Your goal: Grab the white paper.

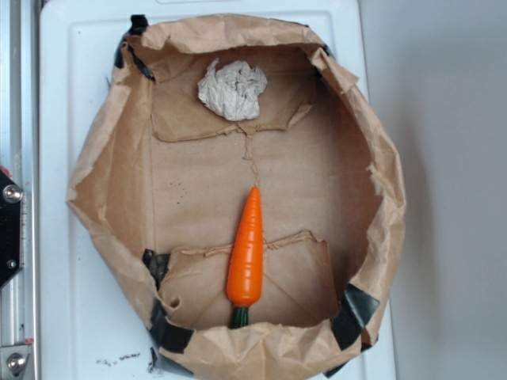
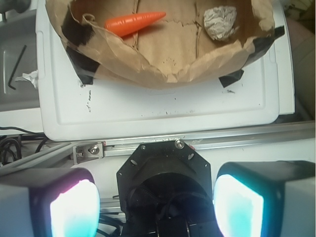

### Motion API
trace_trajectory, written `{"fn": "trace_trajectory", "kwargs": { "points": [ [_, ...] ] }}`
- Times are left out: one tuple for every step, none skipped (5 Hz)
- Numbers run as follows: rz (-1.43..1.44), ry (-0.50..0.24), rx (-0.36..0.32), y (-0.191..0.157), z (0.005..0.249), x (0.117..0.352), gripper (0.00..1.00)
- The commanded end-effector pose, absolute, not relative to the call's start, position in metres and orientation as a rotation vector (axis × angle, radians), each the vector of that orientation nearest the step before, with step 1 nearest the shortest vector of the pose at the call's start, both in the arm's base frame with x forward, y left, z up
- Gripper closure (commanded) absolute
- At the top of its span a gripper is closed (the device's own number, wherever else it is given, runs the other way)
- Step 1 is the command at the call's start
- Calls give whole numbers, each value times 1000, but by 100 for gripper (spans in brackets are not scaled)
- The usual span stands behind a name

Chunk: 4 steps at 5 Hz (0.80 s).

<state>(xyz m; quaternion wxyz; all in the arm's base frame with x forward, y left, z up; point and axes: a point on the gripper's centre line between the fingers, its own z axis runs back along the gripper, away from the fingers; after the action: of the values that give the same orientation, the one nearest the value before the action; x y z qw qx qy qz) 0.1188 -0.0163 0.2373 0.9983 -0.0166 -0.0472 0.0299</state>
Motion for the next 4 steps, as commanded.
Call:
{"fn": "trace_trajectory", "kwargs": {
  "points": [
    [336,-159,-56,-20,223,208,0],
    [536,-278,-101,-7,217,240,0],
    [774,-415,-38,15,204,254,0],
    [895,-348,59,39,172,267,0]
  ]
}}
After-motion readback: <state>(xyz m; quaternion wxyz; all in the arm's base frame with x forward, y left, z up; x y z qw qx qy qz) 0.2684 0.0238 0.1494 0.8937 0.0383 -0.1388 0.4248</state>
